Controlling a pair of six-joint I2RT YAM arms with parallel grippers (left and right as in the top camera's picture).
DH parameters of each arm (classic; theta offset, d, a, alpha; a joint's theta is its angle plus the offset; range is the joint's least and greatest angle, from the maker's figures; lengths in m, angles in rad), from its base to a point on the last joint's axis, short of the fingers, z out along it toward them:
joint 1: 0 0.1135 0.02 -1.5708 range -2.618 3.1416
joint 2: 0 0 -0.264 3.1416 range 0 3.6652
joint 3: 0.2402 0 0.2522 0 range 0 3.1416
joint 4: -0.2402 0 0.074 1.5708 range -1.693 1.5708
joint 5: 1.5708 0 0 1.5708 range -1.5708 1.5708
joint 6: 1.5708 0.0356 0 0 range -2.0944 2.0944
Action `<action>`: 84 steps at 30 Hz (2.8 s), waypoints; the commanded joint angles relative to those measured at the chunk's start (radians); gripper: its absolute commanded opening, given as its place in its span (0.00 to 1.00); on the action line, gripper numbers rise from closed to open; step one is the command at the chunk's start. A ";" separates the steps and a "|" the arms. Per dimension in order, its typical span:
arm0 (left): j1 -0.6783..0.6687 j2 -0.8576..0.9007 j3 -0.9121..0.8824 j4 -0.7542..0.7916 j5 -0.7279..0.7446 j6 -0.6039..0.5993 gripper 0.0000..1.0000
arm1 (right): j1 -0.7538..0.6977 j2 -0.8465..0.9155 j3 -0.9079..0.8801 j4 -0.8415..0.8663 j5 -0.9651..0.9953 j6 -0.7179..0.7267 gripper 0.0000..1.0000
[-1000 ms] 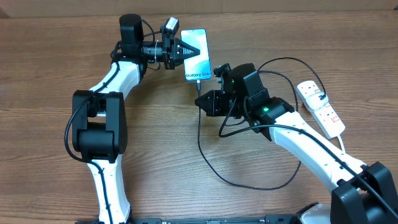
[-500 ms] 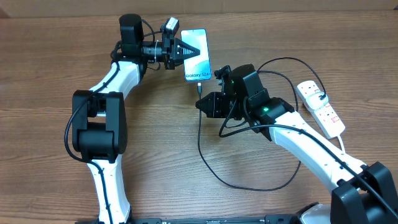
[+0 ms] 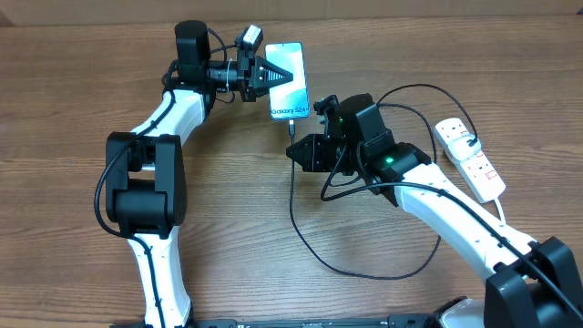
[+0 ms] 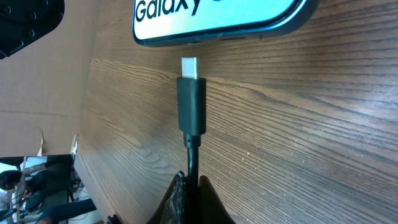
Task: Plug charger to phone and switch on socket
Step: 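Align the held USB-C plug directly under the phone's bottom port, then push the USB-C plug up into the phone's port with the right gripper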
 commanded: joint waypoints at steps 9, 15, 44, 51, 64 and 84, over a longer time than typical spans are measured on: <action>-0.012 -0.023 0.014 0.008 0.045 0.015 0.04 | -0.003 -0.015 -0.004 0.014 -0.004 0.003 0.04; -0.021 -0.023 0.014 0.008 0.046 0.014 0.04 | -0.003 -0.015 -0.004 0.013 0.000 0.003 0.04; -0.005 -0.023 0.014 0.009 0.064 0.027 0.04 | -0.003 -0.015 -0.004 0.013 0.007 0.003 0.04; -0.004 -0.023 0.014 0.009 0.048 0.027 0.04 | -0.003 -0.015 -0.004 0.013 0.006 0.003 0.04; -0.008 -0.023 0.014 0.009 0.064 0.047 0.04 | -0.003 -0.015 -0.004 0.064 0.075 0.003 0.04; -0.008 -0.023 0.014 0.009 -0.032 0.073 0.04 | 0.048 -0.017 0.010 0.032 0.072 -0.085 1.00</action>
